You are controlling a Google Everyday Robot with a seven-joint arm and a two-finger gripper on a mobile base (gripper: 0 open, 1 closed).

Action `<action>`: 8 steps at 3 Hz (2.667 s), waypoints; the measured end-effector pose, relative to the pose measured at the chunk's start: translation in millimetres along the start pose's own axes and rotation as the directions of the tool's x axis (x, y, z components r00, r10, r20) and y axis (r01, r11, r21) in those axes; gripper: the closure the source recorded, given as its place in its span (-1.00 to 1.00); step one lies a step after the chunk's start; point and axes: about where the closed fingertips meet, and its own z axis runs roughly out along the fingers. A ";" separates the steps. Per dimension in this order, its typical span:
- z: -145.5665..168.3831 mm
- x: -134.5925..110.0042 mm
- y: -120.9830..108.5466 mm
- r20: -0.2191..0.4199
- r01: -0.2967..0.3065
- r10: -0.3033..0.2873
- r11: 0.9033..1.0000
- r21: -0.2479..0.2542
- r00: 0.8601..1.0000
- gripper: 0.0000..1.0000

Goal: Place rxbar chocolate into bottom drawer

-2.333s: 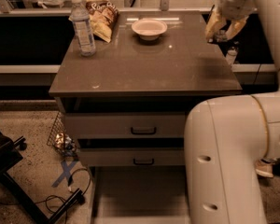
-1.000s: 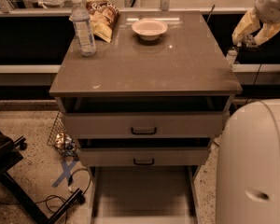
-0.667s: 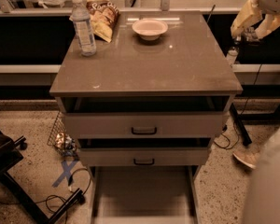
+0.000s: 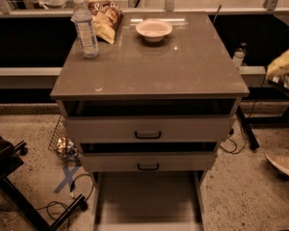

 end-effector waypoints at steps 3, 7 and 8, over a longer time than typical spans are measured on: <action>62.0 72.4 -18.1 -0.160 -0.120 0.107 0.990 -0.069 0.981 1.00; 353.0 207.6 -33.6 -0.498 -0.394 0.157 0.820 -0.415 0.853 1.00; 369.5 217.4 -37.1 -0.530 -0.420 0.165 0.811 -0.407 0.832 1.00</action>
Offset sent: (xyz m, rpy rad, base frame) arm -0.0471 0.0075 -0.0345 0.1136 0.0845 -0.0298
